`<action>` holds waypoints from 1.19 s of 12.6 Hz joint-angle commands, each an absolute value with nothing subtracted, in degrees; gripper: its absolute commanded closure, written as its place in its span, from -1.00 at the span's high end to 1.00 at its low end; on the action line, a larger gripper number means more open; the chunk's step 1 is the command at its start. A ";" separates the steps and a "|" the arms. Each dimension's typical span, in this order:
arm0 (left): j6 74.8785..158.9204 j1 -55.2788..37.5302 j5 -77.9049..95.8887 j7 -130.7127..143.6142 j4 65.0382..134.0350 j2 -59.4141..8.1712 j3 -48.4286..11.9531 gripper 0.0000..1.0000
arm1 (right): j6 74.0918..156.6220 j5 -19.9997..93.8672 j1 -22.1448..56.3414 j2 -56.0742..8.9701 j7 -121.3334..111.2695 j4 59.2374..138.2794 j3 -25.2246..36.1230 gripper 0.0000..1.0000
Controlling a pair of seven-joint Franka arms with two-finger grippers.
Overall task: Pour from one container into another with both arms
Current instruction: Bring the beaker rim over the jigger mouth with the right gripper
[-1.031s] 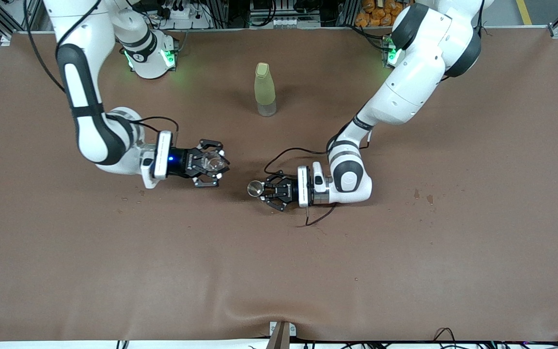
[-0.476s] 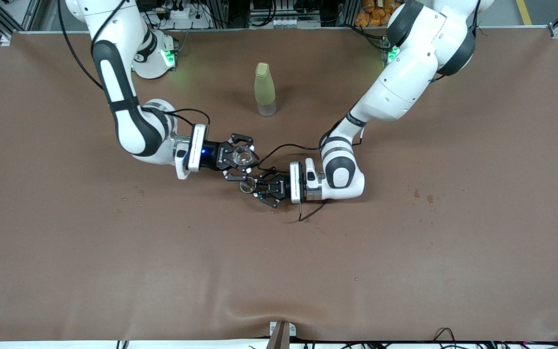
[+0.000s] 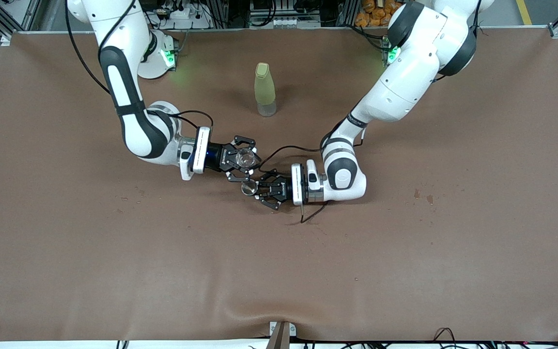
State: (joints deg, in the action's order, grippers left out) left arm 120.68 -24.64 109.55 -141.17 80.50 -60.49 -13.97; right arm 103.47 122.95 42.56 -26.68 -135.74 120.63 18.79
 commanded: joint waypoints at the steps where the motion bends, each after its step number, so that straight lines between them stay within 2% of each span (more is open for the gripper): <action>1: 121.20 -24.87 111.71 -142.47 80.68 -59.77 -13.80 -1.00 | 103.36 126.29 42.80 -28.56 -138.16 119.36 18.81 -1.00; 15: 121.20 -24.70 112.24 -142.56 80.68 -59.68 -13.80 -1.00 | 103.18 127.09 42.80 -28.04 -123.41 119.62 17.75 -1.00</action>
